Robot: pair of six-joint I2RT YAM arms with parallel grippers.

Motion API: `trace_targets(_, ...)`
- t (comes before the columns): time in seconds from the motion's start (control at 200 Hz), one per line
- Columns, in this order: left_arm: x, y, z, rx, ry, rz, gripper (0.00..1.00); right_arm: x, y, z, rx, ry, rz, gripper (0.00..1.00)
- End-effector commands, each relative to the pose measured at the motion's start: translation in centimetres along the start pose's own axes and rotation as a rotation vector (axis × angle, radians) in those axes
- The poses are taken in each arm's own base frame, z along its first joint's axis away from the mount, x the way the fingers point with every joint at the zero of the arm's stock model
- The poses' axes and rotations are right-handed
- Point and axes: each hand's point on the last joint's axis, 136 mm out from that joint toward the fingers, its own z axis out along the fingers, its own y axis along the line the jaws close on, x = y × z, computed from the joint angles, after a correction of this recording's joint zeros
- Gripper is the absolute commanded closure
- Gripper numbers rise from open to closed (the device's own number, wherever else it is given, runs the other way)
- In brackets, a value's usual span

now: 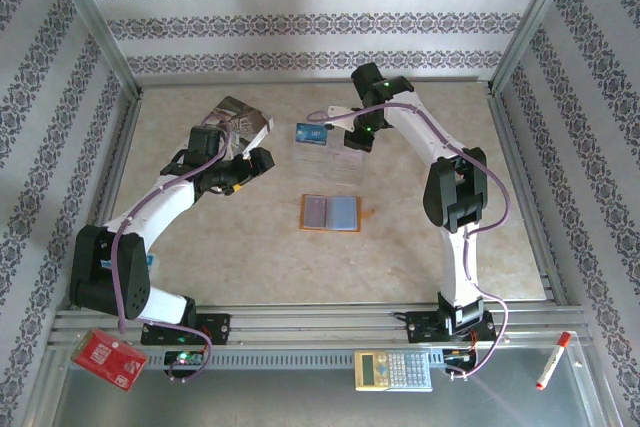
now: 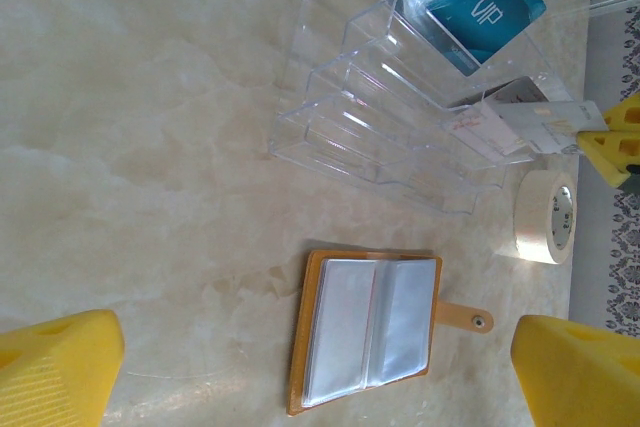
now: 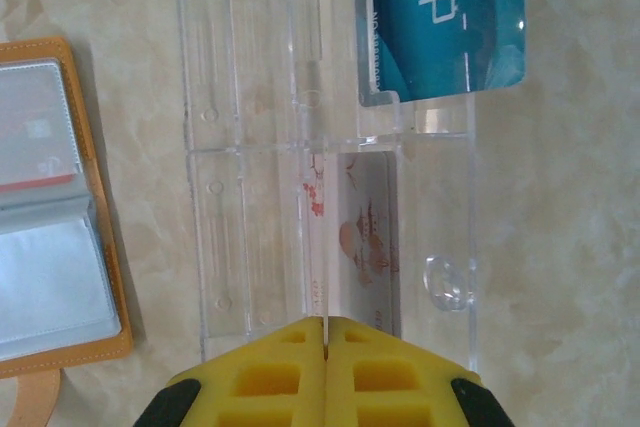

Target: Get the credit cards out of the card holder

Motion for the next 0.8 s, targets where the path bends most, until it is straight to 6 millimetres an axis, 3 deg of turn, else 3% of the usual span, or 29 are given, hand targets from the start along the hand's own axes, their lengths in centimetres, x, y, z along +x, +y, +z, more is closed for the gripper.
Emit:
trace_targets(0.0,-0.4,0.2,0.0,0.010,-0.009,-0.017,0.00,-0.1,-0.8,-0.3,0.018,0.001,-0.005,1.00)
trace_targets(0.794,-0.2,0.2,-0.2,0.006,-0.006,-0.021,0.00,0.9,-0.9,1.7,-0.018,0.041,0.006,1.00)
